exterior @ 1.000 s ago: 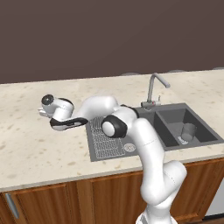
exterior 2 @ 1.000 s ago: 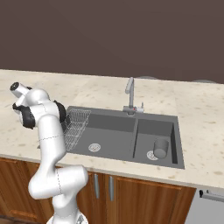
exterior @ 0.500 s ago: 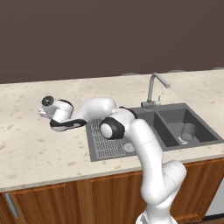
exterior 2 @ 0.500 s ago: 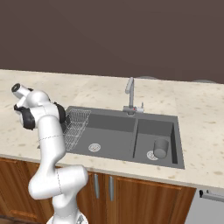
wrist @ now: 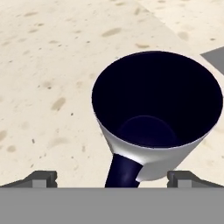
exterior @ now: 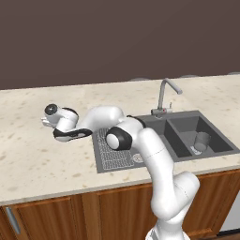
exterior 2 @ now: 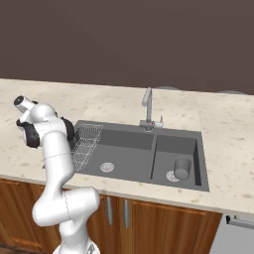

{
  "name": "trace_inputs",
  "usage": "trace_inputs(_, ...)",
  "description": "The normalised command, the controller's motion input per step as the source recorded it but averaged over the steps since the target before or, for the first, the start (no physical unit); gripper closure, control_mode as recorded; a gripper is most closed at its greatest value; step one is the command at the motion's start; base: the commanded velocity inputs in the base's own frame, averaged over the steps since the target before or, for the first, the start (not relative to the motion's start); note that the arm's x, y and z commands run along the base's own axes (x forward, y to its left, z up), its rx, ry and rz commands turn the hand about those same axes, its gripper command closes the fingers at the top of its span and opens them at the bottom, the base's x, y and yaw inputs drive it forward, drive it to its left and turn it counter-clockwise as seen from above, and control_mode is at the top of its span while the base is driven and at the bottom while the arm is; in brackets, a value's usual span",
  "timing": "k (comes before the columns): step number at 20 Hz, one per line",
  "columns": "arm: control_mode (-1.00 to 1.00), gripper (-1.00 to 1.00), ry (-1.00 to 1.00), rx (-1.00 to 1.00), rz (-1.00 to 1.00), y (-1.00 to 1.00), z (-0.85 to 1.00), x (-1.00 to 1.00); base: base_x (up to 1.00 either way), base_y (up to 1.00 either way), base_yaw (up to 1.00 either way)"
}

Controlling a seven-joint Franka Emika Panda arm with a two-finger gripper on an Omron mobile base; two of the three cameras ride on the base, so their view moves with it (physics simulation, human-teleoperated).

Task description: Move any existing items from the left basin to the right basin for drying. Then move the mug from the counter to the left basin of the sink for washing.

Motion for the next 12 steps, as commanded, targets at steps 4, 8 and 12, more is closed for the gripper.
trace_inputs(4,-1.0,-1.0,0.0,0.0,0.0,0.02,0.0,0.0,0.0,0.0,0.0)
trace_inputs(8,-1.0,-1.0,0.0,0.0,0.0,0.01,-0.03,0.0,0.0,0.0,0.0)
trace_inputs(12,-1.0,-1.0,0.0,0.0,0.0,0.01,-0.05,0.0,0.0,0.0,0.0)
